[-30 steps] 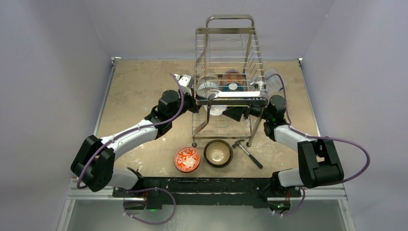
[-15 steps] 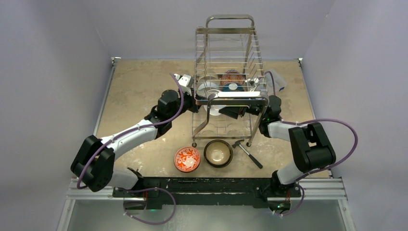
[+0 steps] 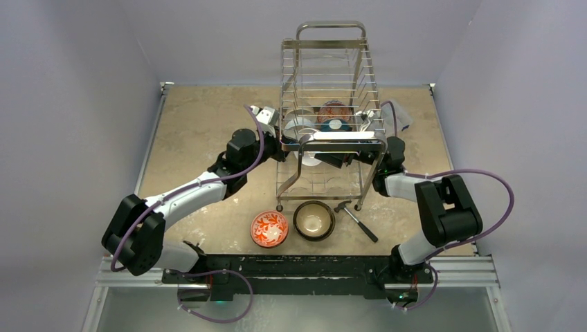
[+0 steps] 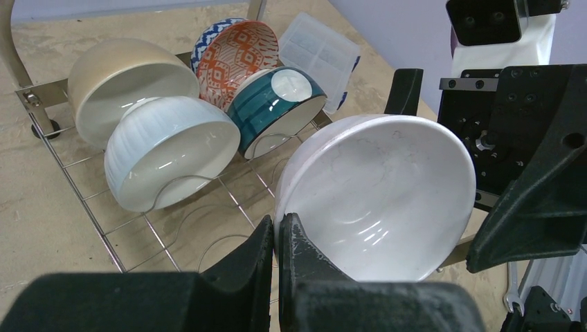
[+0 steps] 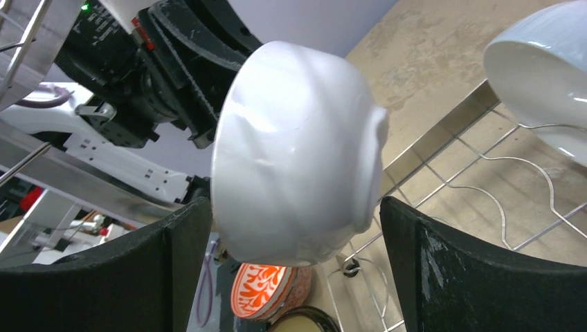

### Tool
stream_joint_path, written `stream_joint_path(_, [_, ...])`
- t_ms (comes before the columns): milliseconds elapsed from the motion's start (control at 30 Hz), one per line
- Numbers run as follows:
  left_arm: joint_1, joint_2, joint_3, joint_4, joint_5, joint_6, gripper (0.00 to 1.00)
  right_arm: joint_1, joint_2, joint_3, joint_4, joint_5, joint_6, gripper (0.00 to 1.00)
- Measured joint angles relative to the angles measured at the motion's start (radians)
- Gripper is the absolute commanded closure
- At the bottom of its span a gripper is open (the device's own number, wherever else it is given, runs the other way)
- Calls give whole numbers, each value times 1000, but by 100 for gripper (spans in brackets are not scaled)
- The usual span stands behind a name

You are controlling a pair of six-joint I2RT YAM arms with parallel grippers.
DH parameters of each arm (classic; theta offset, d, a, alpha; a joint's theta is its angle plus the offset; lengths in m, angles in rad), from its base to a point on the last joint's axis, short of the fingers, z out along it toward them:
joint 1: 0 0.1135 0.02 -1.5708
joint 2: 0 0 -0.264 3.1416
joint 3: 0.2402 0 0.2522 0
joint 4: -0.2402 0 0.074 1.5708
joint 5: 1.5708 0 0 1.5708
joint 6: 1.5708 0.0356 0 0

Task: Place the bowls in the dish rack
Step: Adjust the dish rack at the center of the board.

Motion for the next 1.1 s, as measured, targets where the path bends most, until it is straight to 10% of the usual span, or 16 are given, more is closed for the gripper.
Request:
stream_joint_path(267, [0, 3, 0, 6, 13, -8, 100, 0, -37, 10, -121, 73, -80, 22])
stream_joint_path(467, [1, 14, 0, 25, 19, -15, 100, 0, -39, 22, -150, 87, -105, 61])
stream_joint_path(567, [2, 16, 0, 26, 19, -16, 100, 0, -39, 22, -159, 88, -111, 97])
stream_joint_path(667, [2, 17, 0, 26, 18, -17, 98, 0, -42, 22, -168, 87, -121, 100])
stream_joint_path(967, [1, 17, 9, 6, 0, -23, 31, 2, -104, 25, -350, 100, -244, 100])
stream_joint_path(1100, [-1, 17, 24, -26, -32, -22, 16, 6, -153, 32, -482, 143, -328, 100])
